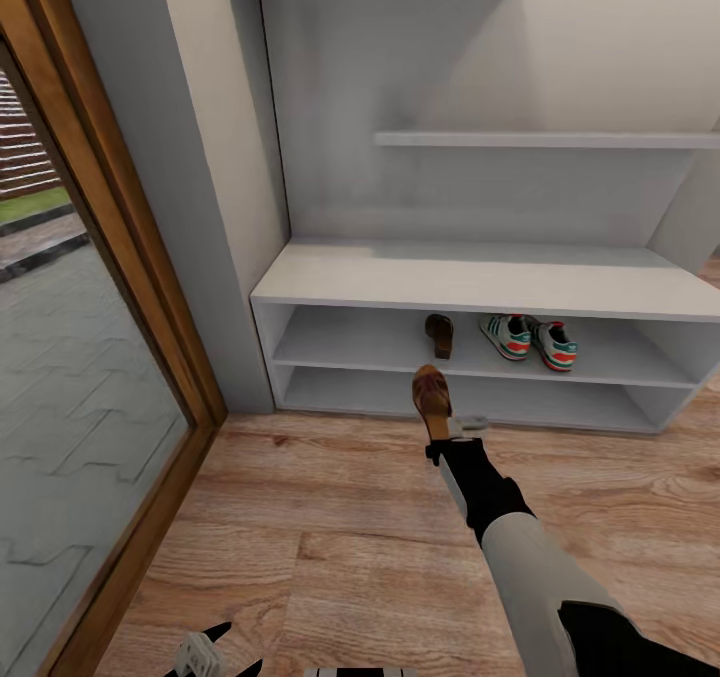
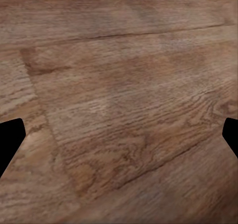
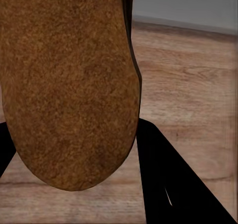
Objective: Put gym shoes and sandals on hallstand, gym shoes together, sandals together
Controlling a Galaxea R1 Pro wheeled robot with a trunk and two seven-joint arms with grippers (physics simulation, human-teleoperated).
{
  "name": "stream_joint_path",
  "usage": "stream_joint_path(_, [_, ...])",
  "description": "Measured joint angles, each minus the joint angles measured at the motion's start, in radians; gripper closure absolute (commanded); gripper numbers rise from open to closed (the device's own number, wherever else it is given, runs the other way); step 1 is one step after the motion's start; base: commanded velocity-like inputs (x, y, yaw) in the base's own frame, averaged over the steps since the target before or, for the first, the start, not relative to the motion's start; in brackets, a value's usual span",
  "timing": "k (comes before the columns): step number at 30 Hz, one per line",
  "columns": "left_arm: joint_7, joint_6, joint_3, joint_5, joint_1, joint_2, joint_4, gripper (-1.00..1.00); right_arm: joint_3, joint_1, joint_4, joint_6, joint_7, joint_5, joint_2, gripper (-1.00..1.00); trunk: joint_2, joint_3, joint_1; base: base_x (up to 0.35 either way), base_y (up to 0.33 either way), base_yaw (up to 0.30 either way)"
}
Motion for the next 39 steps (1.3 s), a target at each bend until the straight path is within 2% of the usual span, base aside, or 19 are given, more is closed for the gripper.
stream_joint_path(6, [0.000, 0.000, -0.001, -0.003, 0.000, 0.001, -0.001, -1.00, 0.001, -0.012, -0.008, 0.029, 0.000, -0.003, 0.000, 1.00, 0.000, 0.000, 0.000, 0.000, 0.000, 0.000])
stream_joint_path(15, [0.000, 0.001, 0.000, -0.002, 0.000, 0.000, 0.000, -1.00, 0.001, -0.013, 0.000, 0.026, 0.002, -0.003, 0.000, 1.00, 0.000, 0.000, 0.000, 0.024, 0.000, 0.000])
stream_joint_path(33, [-0.003, 0.001, 0.003, 0.002, 0.000, 0.000, 0.001, -1.00, -0.001, -0.011, 0.002, 0.024, 0.004, -0.004, 0.000, 1.00, 0.000, -0.002, 0.000, 0.291, 0.000, 0.000])
stream_joint_path(39, [-0.005, 0.000, 0.003, 0.001, 0.000, -0.001, -0.001, -1.00, -0.001, -0.011, 0.002, 0.024, 0.004, -0.003, 0.000, 1.00, 0.000, -0.008, 0.000, 0.087, 0.000, 0.000])
